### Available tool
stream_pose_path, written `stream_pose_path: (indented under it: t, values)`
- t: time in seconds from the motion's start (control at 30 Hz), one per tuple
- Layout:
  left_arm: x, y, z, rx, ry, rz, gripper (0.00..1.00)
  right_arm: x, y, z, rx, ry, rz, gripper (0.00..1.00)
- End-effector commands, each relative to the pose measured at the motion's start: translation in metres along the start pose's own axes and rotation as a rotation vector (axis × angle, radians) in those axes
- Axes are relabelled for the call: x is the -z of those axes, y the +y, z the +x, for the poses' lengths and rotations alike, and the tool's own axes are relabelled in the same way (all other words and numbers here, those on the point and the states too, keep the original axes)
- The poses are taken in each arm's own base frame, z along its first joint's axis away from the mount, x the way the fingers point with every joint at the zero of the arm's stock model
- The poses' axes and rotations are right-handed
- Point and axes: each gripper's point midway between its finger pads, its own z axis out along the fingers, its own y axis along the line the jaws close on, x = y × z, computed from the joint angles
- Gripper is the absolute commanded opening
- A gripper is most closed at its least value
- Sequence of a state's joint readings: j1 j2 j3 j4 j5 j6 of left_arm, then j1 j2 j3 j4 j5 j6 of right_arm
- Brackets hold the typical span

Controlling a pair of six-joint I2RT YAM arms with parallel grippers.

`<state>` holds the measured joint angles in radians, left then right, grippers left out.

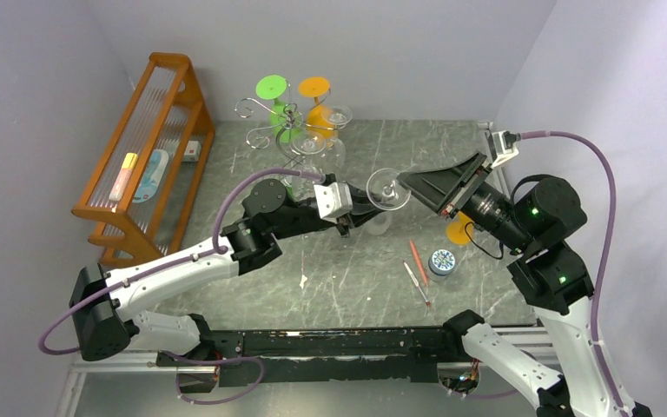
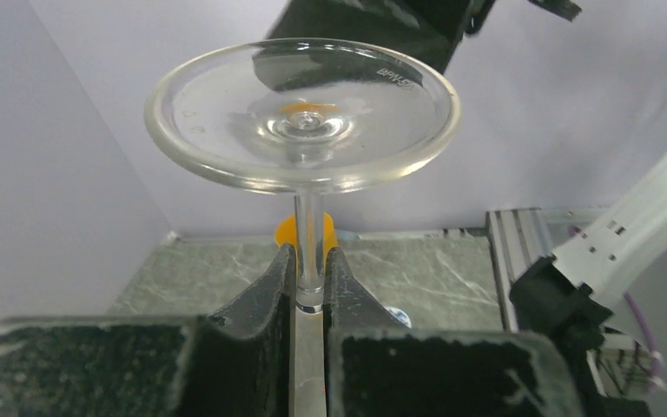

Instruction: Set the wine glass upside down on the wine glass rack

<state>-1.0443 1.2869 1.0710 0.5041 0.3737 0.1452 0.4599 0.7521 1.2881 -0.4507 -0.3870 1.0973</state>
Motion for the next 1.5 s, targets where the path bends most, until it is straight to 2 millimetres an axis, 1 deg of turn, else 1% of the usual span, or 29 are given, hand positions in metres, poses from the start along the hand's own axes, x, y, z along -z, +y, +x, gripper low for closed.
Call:
stream_pose_path:
  t: [0.0, 0.1, 0.2, 0.27, 0.33, 0.4, 0.47, 0.5, 0.6, 0.7, 0.87, 0.97, 1.1, 1.17, 1.2, 1.23, 1.33, 1.4, 1.47]
  values:
    - [0.012, -0.015, 0.004, 0.072, 0.064, 0.046, 0.05, 0.003, 0.006, -0.015, 0.055, -0.098, -0.04, 0.51]
    - [0.018, -0.023, 0.007, 0.128, 0.12, 0.07, 0.05, 0.003, -0.01, -0.018, 0.077, -0.14, 0.0, 0.63]
    - [0.031, -0.021, 0.014, 0.17, 0.206, 0.031, 0.05, 0.004, -0.029, -0.022, 0.101, -0.189, 0.056, 0.69]
    - [0.046, -0.015, 0.019, 0.183, 0.257, -0.037, 0.05, 0.006, -0.041, -0.028, 0.125, -0.228, 0.108, 0.72]
    - [0.066, -0.007, 0.025, 0.188, 0.314, -0.122, 0.05, 0.008, -0.053, -0.034, 0.153, -0.265, 0.166, 0.73]
    - [0.086, 0.001, 0.022, 0.168, 0.367, -0.192, 0.05, 0.011, -0.062, -0.039, 0.172, -0.294, 0.207, 0.73]
    - [0.105, 0.012, 0.017, 0.147, 0.432, -0.268, 0.05, 0.012, -0.066, -0.042, 0.19, -0.308, 0.229, 0.73]
    - [0.114, 0.017, 0.011, 0.133, 0.452, -0.303, 0.05, 0.013, -0.066, -0.043, 0.2, -0.309, 0.23, 0.73]
    - [0.14, 0.044, -0.007, 0.089, 0.497, -0.475, 0.05, 0.015, -0.07, -0.048, 0.226, -0.335, 0.255, 0.73]
    - [0.16, 0.07, -0.029, 0.058, 0.516, -0.639, 0.05, 0.015, -0.072, -0.051, 0.243, -0.349, 0.267, 0.72]
    - [0.189, 0.102, -0.043, 0.009, 0.546, -0.885, 0.05, 0.014, -0.077, -0.052, 0.249, -0.356, 0.279, 0.71]
    - [0.208, 0.119, -0.046, -0.032, 0.574, -1.03, 0.05, 0.015, -0.079, -0.052, 0.254, -0.356, 0.29, 0.7]
    - [0.233, 0.139, -0.043, -0.087, 0.62, -1.195, 0.05, 0.017, -0.081, -0.054, 0.261, -0.365, 0.304, 0.7]
    - [0.243, 0.15, -0.04, -0.089, 0.635, -1.246, 0.05, 0.018, -0.082, -0.054, 0.261, -0.369, 0.308, 0.7]
    - [0.247, 0.156, -0.037, -0.086, 0.64, -1.264, 0.05, 0.018, -0.083, -0.054, 0.261, -0.369, 0.309, 0.7]
    - [0.259, 0.168, -0.035, -0.083, 0.651, -1.308, 0.05, 0.017, -0.085, -0.053, 0.259, -0.368, 0.311, 0.7]
    - [0.282, 0.191, -0.016, -0.044, 0.701, -1.389, 0.05, 0.015, -0.087, -0.052, 0.259, -0.363, 0.313, 0.69]
    - [0.288, 0.2, 0.0, -0.013, 0.743, -1.394, 0.05, 0.015, -0.088, -0.053, 0.263, -0.362, 0.316, 0.69]
    - [0.287, 0.205, 0.01, 0.008, 0.741, -1.376, 0.05, 0.017, -0.087, -0.054, 0.273, -0.366, 0.323, 0.69]
